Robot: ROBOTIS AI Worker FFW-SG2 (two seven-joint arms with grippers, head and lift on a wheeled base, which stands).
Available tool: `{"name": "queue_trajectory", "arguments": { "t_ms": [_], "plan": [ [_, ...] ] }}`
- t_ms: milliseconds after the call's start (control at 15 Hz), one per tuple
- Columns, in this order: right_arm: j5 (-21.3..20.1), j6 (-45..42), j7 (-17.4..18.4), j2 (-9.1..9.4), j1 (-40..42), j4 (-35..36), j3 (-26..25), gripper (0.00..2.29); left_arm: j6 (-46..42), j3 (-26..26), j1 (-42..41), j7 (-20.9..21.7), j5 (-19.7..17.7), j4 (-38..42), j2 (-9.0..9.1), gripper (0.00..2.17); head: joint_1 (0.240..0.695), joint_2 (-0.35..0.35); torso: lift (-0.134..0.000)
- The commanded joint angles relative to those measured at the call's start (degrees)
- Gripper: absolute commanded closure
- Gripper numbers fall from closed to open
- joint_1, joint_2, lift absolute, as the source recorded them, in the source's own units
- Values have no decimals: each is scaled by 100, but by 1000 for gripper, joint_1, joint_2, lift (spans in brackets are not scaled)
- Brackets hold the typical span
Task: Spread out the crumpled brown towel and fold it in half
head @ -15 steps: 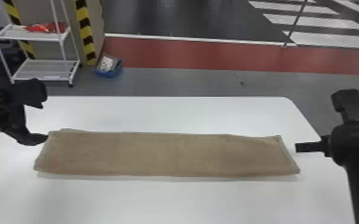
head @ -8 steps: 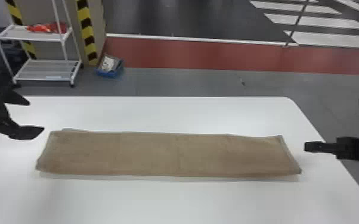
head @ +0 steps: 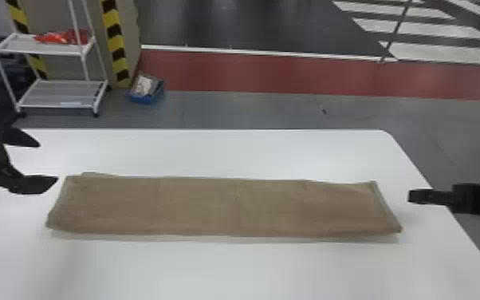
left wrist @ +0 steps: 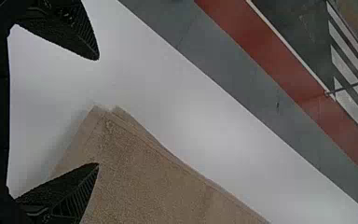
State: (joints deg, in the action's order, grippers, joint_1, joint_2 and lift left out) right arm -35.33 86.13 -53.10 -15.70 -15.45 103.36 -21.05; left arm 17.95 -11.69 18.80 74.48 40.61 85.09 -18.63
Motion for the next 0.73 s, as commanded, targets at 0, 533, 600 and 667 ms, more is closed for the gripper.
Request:
{"name": "queue_trajectory", "arguments": {
  "t_ms": [0, 533, 600, 667],
  "plan": [
    [-9, 14, 1, -4, -2, 0, 31, 53, -23, -18, -16, 23, -1, 34, 8, 80, 695, -136, -125],
    [-35, 14, 1, 5, 7, -26, 101, 53, -23, -9, -69, 49, 87, 113, 52, 83, 695, -135, -125],
    [-18, 14, 1, 14, 7, -26, 110, 53, -23, 0, -78, 76, 105, 131, 52, 87, 695, -135, -125],
    [-26, 14, 1, 5, 16, -26, 119, 53, -41, -9, -87, 111, 105, 139, 52, 87, 695, -135, -125]
  ]
}}
